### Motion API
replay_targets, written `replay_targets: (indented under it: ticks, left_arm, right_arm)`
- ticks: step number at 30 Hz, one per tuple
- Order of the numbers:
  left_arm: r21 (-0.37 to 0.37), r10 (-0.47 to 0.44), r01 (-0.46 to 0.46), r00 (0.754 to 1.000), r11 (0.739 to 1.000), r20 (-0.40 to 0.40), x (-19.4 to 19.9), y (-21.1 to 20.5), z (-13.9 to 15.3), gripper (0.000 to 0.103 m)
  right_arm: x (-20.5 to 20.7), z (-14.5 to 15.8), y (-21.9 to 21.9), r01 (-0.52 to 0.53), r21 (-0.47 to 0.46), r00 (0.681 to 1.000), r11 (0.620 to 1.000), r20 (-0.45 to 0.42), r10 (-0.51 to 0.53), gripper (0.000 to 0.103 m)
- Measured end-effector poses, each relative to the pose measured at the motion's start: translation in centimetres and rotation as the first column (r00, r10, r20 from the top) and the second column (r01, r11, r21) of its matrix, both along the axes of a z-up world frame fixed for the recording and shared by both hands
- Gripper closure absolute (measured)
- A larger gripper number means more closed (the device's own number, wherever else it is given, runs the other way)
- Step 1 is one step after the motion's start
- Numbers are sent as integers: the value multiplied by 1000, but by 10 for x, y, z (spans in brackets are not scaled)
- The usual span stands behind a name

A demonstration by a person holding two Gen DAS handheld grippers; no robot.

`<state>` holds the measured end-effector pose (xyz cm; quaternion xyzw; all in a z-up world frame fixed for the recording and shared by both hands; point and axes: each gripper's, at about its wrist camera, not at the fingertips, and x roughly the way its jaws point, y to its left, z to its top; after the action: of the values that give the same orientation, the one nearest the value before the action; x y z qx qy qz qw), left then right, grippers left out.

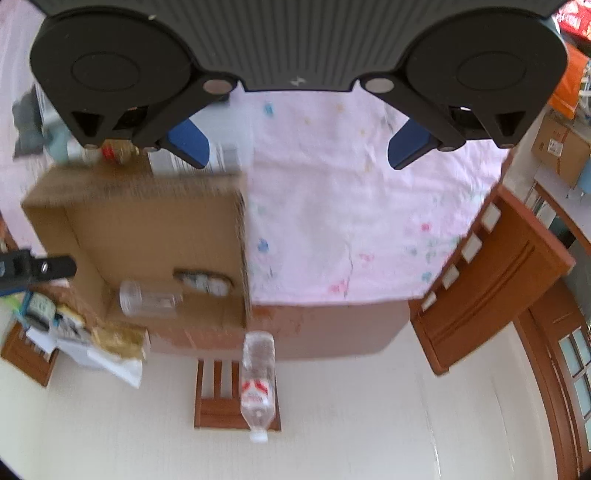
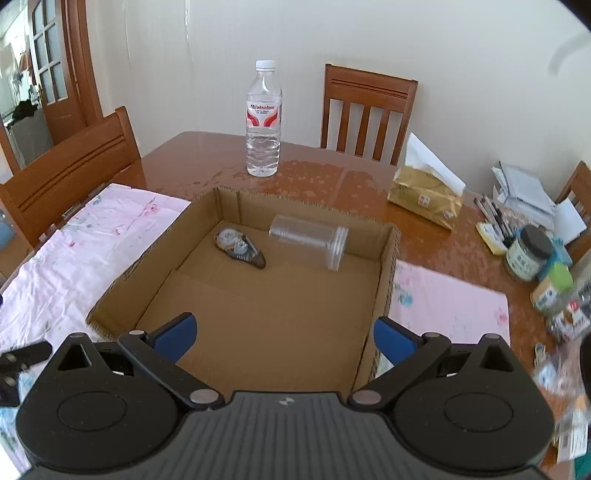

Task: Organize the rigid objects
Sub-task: 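Carry the jar with the right gripper into the cardboard box while the left gripper drops the tape there, then grasp the black digital timer with the left gripper while the right gripper approaches the grey plush toy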

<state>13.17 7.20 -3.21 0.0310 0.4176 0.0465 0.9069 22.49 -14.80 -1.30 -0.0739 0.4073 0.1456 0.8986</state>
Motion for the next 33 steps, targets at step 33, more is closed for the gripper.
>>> replay_targets:
  ticks: [33]
  left_arm:
    - [-92,-159,144,971,985,-182,-11,13,-87,0]
  right_arm:
    - [-76,-58,-56,274,-81,938,958,-199,-285,0]
